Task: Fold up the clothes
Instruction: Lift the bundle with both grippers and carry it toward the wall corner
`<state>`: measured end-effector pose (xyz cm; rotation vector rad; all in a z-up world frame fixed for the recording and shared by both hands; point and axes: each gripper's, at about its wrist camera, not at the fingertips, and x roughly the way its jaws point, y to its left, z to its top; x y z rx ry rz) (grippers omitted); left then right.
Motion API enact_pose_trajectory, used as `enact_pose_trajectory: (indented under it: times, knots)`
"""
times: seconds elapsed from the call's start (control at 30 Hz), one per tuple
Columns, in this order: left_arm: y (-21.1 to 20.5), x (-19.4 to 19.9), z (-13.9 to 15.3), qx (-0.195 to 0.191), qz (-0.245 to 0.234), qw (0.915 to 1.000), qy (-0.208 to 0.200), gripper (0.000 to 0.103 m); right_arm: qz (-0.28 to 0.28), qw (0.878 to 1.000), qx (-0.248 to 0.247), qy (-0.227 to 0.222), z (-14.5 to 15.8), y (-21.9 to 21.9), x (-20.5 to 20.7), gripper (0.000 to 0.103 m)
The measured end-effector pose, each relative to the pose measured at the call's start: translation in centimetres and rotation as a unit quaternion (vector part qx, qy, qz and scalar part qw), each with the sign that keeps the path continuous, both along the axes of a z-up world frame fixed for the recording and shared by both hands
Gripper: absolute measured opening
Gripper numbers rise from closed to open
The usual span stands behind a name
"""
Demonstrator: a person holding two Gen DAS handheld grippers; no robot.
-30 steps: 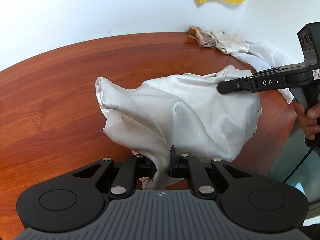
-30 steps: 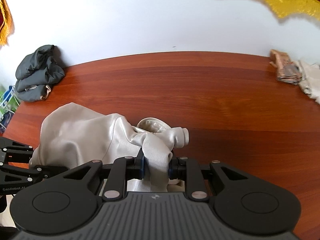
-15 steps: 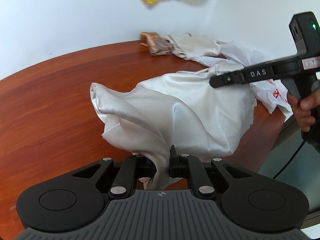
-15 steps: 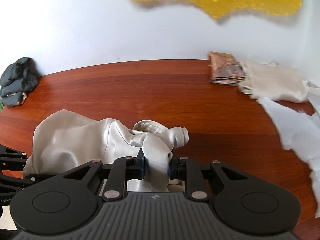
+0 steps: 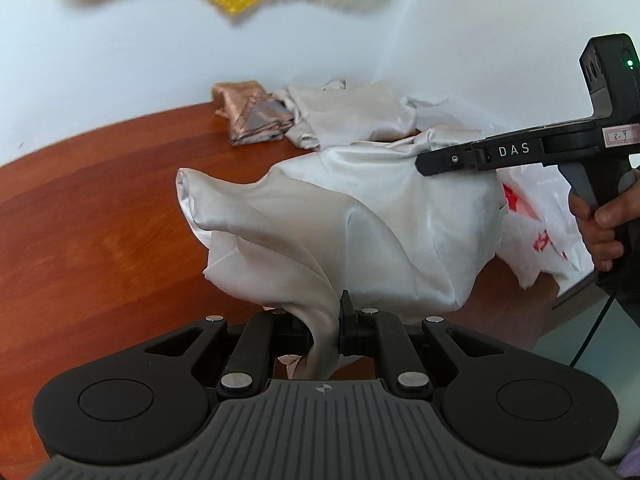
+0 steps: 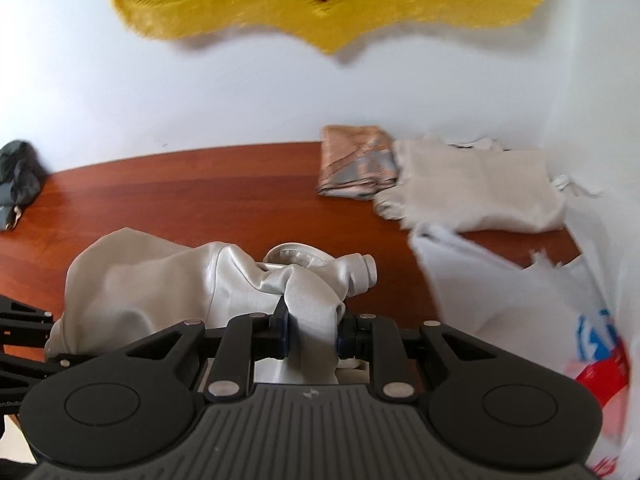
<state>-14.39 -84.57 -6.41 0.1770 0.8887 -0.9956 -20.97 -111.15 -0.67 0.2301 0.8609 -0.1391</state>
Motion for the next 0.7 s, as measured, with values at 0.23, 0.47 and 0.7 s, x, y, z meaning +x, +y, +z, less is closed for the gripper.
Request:
enact_pose_trajectory:
  times: [0.23, 0.47, 0.7]
  knots:
    - [-8.2, 1.9, 1.5, -0.006, 0.034, 0.9994, -0.009, 0.013, 0.017, 1.000, -0.003, -0.013, 1.1, -8.7, 2.2, 0.023]
    - [-16.4, 3.4, 3.4, -0.008, 0.087, 0.9958, -0.025, 0.013, 0.056, 0.998, -0.009, -0.028, 3.4, -17.6, 5.8, 0.023]
    - [-23.8, 6.0, 4.3, 0.000, 0.117, 0.9923, -0.040, 0.013, 0.080, 0.996, -0.021, -0.035, 4.3, -24.7, 9.5, 0.023]
